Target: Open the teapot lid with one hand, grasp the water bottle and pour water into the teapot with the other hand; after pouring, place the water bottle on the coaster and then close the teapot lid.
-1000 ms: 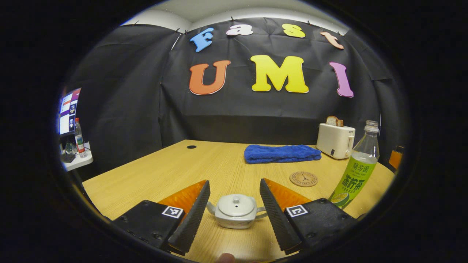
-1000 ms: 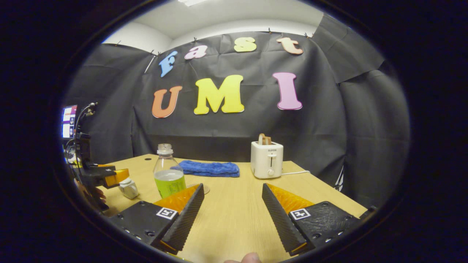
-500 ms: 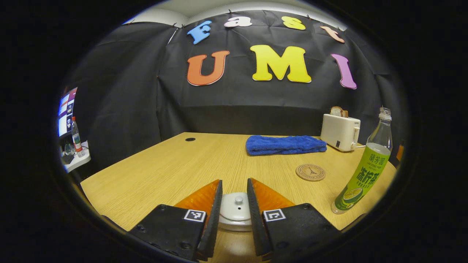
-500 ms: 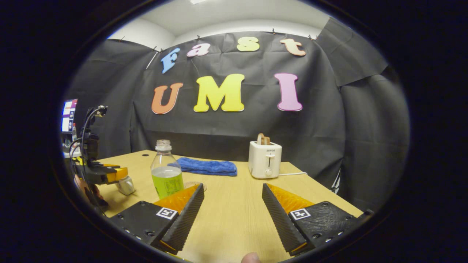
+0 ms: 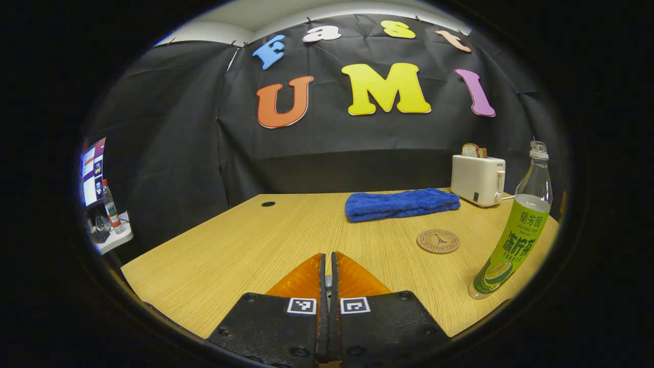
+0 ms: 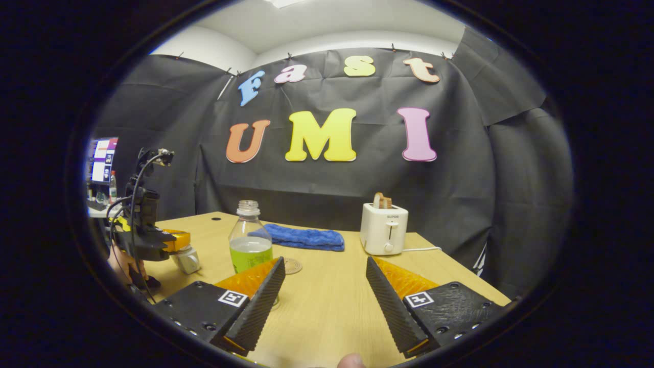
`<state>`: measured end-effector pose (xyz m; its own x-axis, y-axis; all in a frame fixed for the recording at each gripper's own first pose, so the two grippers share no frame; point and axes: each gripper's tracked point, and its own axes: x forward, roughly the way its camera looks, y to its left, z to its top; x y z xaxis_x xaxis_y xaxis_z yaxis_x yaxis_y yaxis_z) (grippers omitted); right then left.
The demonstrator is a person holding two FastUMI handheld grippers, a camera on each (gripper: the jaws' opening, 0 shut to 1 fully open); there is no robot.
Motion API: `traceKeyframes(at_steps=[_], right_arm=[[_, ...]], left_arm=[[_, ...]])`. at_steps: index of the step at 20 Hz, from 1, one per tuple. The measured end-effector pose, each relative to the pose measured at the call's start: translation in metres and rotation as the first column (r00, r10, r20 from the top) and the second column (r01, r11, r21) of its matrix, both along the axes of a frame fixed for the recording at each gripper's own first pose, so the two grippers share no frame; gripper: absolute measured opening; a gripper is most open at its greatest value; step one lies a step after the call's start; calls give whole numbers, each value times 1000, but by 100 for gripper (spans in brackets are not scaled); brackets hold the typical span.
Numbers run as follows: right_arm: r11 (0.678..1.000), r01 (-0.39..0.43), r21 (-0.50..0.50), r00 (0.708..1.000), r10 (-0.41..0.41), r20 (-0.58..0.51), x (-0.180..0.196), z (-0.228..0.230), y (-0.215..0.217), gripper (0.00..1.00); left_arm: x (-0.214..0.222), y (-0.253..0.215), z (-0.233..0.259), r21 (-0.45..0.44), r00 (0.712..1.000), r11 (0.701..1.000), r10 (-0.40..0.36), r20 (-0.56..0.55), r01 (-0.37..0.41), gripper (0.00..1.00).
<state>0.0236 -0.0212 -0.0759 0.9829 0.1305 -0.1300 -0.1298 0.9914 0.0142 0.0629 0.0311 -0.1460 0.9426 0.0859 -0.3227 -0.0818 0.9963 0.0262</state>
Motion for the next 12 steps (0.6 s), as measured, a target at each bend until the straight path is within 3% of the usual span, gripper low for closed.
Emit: traceKeyframes(at_steps=[6, 12], right_arm=[[994, -107, 33, 994, 108, -33, -4, -11, 35, 95], [985, -165, 46, 981, 169, -91, 4, -30, 73, 96]], left_arm=[[-15, -1, 39, -83, 996, 995, -41, 80, 47, 3], [-35, 11, 52, -101, 992, 992, -62, 112, 73, 3]])
